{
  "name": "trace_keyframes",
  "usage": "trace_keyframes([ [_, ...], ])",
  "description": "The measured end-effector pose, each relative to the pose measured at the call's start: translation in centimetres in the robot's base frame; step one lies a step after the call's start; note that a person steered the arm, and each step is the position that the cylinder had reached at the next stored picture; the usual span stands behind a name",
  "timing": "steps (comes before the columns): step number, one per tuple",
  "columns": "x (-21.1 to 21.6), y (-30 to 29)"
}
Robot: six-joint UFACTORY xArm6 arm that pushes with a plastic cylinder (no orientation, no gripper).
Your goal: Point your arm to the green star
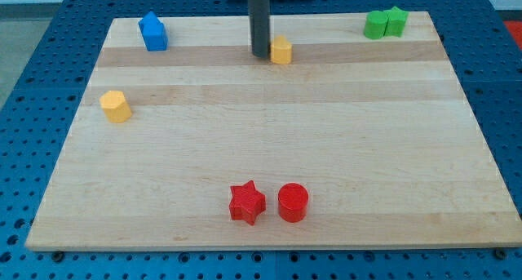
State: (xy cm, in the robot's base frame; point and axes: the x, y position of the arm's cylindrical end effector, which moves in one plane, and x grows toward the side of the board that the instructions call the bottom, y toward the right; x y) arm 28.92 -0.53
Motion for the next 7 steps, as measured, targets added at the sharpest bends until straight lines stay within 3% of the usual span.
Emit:
trace_keyframes([
  [2,-1.0,1.7],
  [4,5.3,1.9],
  [5,7.0,6.7],
  [7,6.1,21.4],
])
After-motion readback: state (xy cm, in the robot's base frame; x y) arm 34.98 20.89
